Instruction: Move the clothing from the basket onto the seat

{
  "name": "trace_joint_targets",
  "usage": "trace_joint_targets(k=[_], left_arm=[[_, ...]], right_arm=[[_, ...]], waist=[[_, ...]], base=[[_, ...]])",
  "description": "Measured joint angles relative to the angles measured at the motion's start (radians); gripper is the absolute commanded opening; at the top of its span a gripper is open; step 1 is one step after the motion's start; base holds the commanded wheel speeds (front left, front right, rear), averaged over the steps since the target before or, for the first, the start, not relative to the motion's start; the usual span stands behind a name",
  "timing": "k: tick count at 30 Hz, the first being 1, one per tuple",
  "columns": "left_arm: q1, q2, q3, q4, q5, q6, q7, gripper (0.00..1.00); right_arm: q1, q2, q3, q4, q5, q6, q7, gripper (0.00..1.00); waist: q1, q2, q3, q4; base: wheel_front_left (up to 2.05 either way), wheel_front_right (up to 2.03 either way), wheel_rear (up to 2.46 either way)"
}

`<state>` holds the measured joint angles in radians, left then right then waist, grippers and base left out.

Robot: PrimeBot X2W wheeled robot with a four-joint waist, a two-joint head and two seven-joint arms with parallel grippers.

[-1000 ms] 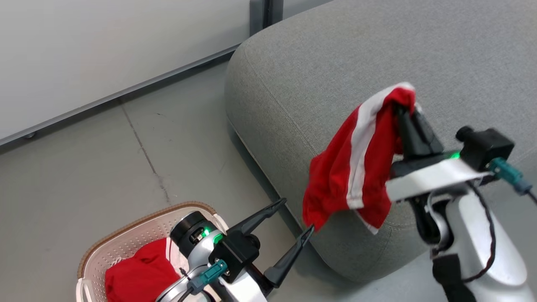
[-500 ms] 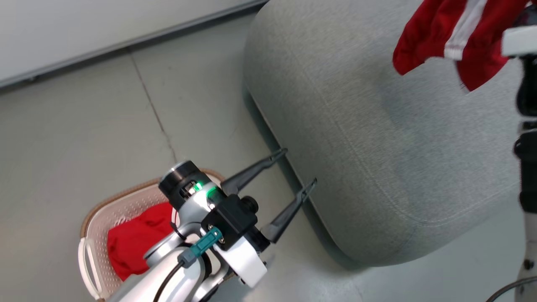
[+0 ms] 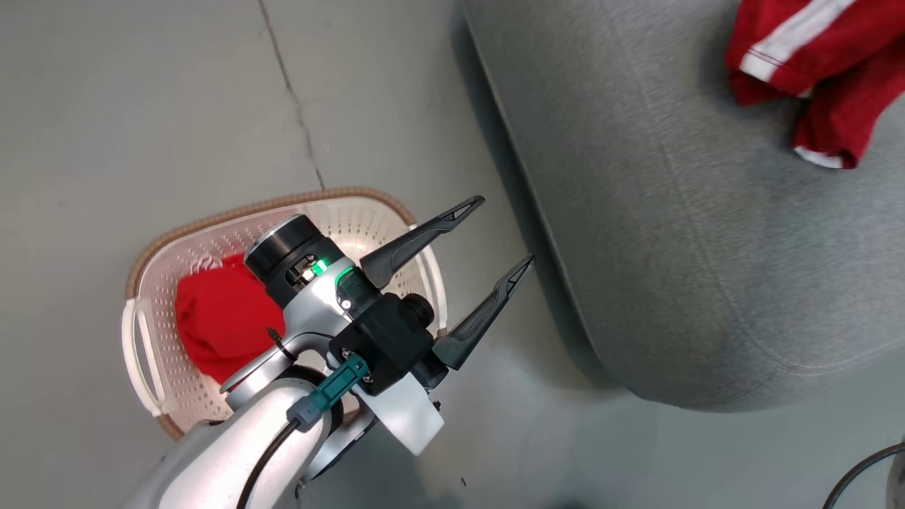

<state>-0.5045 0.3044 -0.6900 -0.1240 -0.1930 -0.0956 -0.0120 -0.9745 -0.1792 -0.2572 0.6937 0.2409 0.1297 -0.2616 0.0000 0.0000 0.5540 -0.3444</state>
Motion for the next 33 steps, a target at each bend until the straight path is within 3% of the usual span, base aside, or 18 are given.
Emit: trace_joint_targets(k=[4, 5, 6, 7, 14, 20, 28, 33], left_arm=[[-0.009, 0.007, -0.001, -0.003, 0.001, 0.000, 0.002, 1.00], [-0.012, 0.010, 0.000, -0.004, 0.001, 0.000, 0.003, 1.00], [-0.013, 0.013, 0.000, -0.005, 0.001, 0.000, 0.003, 1.00], [-0.013, 0.016, -0.001, -0.003, 0.000, 0.000, 0.006, 1.00], [-0.003, 0.004, 0.001, 0.033, -0.022, 0.009, -0.018, 1.00], [0.053, -0.016, 0.015, 0.073, -0.056, 0.045, -0.066, 1.00], [0.173, -0.039, 0.068, 0.134, -0.123, 0.128, -0.132, 1.00], [0.217, -0.046, 0.100, 0.148, -0.151, 0.168, -0.160, 1.00]], right_arm=[[0.016, 0.019, -0.045, 0.071, -0.015, 0.001, 0.000, 0.00], [0.019, 0.025, -0.060, 0.090, -0.021, 0.001, 0.000, 0.20], [0.021, 0.030, -0.067, 0.098, -0.027, 0.001, 0.000, 0.53], [0.020, 0.035, -0.071, 0.101, -0.036, 0.001, 0.000, 1.00], [0.039, 0.045, -0.082, 0.104, -0.109, 0.001, 0.000, 1.00], [0.139, 0.050, -0.046, 0.058, -0.136, 0.001, 0.000, 1.00], [0.337, 0.075, 0.048, -0.109, -0.123, 0.001, -0.002, 1.00], [0.454, 0.088, 0.089, -0.228, -0.112, 0.001, -0.003, 1.00]], waist=[[0.0000, 0.0000, 0.049, 0.017], [0.0000, 0.0000, 0.056, 0.020], [0.0000, 0.0000, 0.063, 0.021], [0.0000, 0.0000, 0.066, 0.019], [0.0000, 0.0000, 0.019, 0.008], [0.0000, 0.0000, -0.058, 0.006], [0.0000, 0.0000, -0.230, 0.017], [0.0000, 0.0000, -0.299, 0.063]], base=[[0.00, 0.00, 0.00], [0.00, 0.00, 0.00], [0.00, 0.00, 0.00], [0.00, 0.00, 0.00], [0.00, 0.00, 0.00], [0.00, 0.00, 0.00], [0.00, 0.00, 0.00], [0.00, 0.00, 0.00]])
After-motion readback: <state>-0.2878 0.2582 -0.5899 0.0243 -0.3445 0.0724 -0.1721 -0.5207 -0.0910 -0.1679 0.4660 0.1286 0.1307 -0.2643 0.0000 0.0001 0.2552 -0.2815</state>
